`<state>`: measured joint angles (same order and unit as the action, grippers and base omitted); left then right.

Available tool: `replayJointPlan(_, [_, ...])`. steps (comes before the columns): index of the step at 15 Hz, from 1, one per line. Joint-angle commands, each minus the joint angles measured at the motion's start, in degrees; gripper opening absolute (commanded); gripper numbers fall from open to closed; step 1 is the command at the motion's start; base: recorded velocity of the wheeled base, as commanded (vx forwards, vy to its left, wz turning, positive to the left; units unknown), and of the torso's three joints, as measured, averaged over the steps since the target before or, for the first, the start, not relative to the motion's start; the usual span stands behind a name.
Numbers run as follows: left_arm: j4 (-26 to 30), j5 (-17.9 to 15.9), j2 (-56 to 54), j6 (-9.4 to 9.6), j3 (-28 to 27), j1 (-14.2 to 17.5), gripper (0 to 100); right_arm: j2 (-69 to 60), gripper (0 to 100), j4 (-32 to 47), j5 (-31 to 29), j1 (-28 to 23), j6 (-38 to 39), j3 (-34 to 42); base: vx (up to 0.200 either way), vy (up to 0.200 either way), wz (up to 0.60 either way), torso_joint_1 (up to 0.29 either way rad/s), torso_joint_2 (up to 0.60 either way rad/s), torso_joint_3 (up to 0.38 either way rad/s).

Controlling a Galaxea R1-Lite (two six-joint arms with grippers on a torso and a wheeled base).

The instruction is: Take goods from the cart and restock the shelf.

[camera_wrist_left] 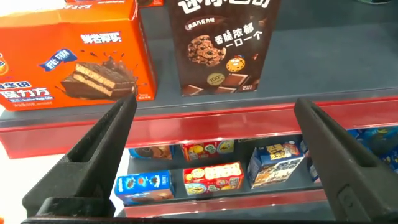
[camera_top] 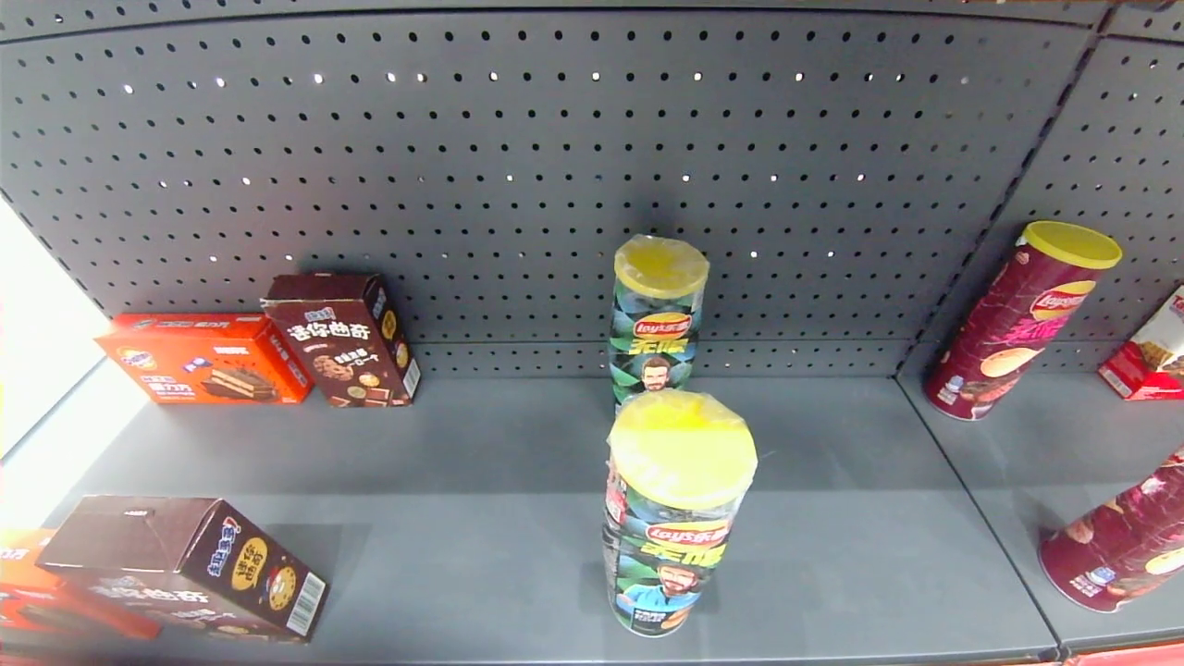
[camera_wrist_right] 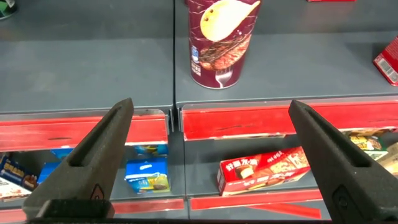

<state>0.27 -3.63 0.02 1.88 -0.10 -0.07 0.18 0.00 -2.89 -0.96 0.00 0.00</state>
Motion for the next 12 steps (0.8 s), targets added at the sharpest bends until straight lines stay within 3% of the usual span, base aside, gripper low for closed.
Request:
replayJointPlan(1, [0.0,-0.06,-0.02,0.23,0.01,-0.01,100,0.08,100,0.0,-0.01,0.0,0.0,0.0,0.0,0.0,0.0,0.0,0.0,0.0])
replayJointPlan(3, [0.0,-0.15,-0.02,0.5,0.1,-0.01,100,-0.01,100,0.0,-0.01,0.0,0.0,0.0,-0.2,0.0,0.0,-0.002,0.0,0.007])
replayJointPlan(12, [0.0,-0.15,-0.02,0.06,0.01,-0.01,100,0.08,100,0.0,-0.01,0.0,0.0,0.0,-0.022,0.0,0.0,0.0,0.0,0.0])
